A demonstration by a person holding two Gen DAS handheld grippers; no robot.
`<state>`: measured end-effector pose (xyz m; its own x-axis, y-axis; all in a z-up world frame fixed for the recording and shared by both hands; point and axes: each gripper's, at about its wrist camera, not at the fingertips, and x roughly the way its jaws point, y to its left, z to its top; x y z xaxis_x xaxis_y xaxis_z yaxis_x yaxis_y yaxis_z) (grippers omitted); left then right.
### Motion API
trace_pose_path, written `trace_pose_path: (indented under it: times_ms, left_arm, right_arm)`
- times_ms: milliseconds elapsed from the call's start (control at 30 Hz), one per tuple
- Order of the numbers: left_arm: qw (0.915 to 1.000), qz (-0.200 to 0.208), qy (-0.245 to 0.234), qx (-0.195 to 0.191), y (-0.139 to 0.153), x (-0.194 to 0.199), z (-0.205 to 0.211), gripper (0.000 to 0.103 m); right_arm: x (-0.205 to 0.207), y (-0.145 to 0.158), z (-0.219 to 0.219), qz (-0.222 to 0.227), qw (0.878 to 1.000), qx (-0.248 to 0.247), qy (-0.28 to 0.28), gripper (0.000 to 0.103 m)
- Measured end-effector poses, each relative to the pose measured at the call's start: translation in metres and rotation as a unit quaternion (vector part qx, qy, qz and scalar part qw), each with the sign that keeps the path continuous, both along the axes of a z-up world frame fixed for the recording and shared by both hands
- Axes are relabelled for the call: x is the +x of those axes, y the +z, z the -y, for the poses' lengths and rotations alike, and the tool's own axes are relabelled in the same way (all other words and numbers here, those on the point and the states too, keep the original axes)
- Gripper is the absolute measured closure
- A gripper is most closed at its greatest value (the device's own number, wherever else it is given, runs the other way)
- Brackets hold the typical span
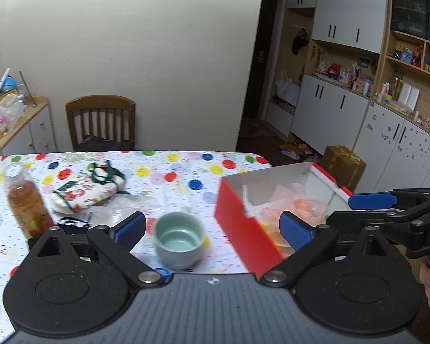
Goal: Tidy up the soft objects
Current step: 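Withdraw both grippers from the shoebox, moving the left gripper toward the grey towel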
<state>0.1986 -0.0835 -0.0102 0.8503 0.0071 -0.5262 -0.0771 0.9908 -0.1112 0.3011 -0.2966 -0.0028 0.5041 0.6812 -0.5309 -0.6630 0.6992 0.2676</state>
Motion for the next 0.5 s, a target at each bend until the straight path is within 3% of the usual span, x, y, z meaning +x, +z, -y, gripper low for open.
trace_pose_path:
  times_ms: [300, 500]
  left_arm:
    - [0.9996, 0.009, 0.025, -0.002, -0.025, -0.027, -0.060, 0.000]
    - [0.9988, -0.012, 0.047, -0.012, -0.053, -0.036, -0.090, 0.000]
  right_arm:
    - [-0.010, -0.010, -0.051, -0.016, 1.000, -0.020, 0.006, 0.001]
    - [-0.011, -0.019, -0.089, -0.023, 0.999, -0.038, 0.015, 0.001]
